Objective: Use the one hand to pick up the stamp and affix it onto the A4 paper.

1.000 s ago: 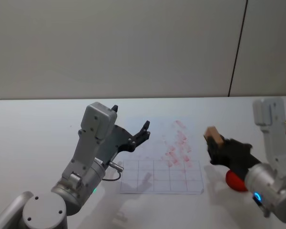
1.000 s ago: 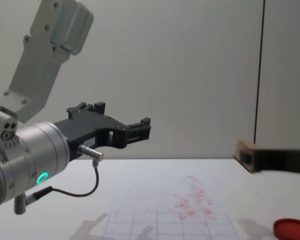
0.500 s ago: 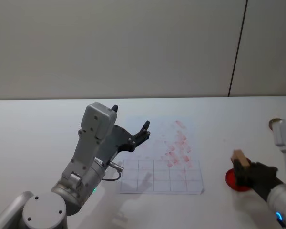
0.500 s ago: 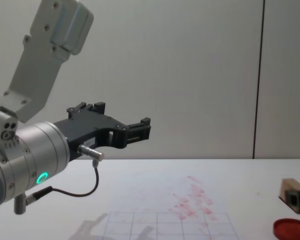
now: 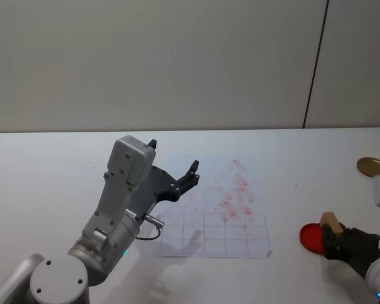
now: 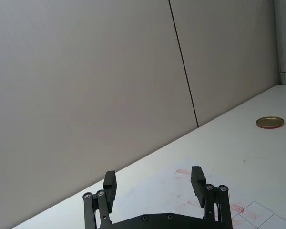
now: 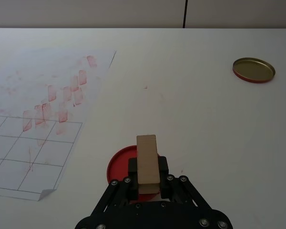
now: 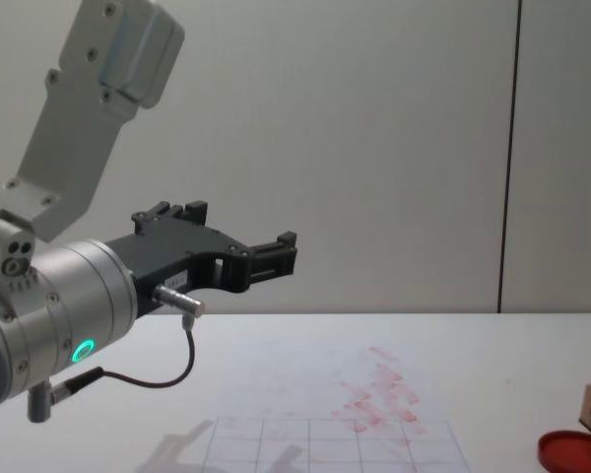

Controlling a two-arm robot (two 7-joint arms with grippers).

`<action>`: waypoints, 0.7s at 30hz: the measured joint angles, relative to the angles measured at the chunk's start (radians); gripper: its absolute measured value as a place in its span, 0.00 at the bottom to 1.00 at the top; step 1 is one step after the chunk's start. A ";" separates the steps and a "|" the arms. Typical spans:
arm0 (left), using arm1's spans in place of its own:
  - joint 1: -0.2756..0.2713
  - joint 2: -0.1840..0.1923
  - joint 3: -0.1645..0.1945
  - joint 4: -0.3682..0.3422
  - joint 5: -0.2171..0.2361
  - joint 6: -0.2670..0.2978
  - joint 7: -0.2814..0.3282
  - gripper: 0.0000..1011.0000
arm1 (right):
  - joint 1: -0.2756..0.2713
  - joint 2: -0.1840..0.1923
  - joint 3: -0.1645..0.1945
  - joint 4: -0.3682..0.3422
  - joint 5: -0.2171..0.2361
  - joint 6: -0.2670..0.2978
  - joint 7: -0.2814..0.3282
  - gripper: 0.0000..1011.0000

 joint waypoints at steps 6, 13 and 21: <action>0.000 0.000 0.000 0.000 0.000 0.000 0.000 0.98 | 0.002 -0.002 0.001 0.019 -0.002 -0.014 0.015 0.22; 0.000 0.000 0.000 0.000 0.000 0.000 0.000 0.98 | 0.012 -0.007 0.001 0.048 -0.010 -0.035 0.037 0.39; 0.000 0.000 0.000 0.000 0.000 0.000 0.000 0.98 | 0.015 -0.009 0.000 0.059 -0.022 -0.074 0.055 0.63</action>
